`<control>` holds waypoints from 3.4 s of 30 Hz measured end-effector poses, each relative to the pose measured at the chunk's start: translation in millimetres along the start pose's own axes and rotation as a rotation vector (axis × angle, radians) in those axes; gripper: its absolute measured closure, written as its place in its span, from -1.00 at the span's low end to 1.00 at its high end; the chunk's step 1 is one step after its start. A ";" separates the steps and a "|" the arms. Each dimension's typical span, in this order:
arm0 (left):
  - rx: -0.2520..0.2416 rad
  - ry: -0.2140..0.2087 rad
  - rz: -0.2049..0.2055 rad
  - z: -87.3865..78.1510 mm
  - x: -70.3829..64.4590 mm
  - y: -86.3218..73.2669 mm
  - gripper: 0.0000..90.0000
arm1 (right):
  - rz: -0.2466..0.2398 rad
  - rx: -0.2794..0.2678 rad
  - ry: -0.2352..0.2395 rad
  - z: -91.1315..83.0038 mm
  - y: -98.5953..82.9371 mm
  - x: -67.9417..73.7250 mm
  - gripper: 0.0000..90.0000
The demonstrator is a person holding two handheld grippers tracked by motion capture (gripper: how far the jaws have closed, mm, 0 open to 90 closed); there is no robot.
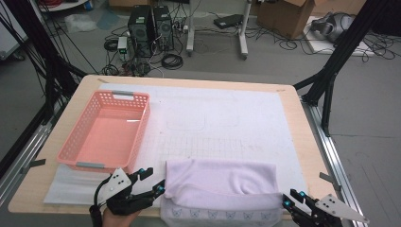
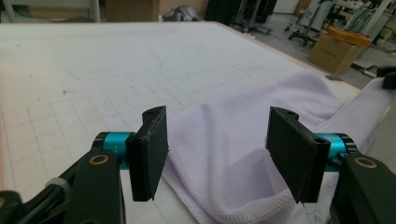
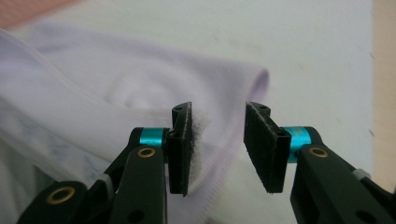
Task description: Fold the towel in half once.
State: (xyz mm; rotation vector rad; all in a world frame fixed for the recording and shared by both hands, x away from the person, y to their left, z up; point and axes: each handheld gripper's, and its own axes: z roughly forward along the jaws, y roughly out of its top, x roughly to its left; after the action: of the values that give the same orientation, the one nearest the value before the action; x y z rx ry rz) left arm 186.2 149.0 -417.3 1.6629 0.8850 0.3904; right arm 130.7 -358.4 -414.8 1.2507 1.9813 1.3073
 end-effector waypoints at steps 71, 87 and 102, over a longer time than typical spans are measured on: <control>0.261 0.112 -0.100 109.1 61.6 21.5 0.90 | 0.022 0.182 -0.024 113.8 31.0 -55.5 0.92; 0.258 0.229 -0.104 151.4 86.4 64.3 0.92 | 0.064 0.138 -0.041 154.8 75.7 -85.4 0.91; 0.220 0.301 -0.148 191.3 119.9 89.7 0.91 | 0.032 0.144 -0.098 202.9 122.6 -112.2 0.91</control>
State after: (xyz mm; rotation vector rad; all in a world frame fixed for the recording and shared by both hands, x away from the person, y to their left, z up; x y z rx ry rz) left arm 424.0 99.4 -412.3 1.7512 1.3060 0.4626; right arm 392.4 -342.4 -408.0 1.3907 2.0234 1.1114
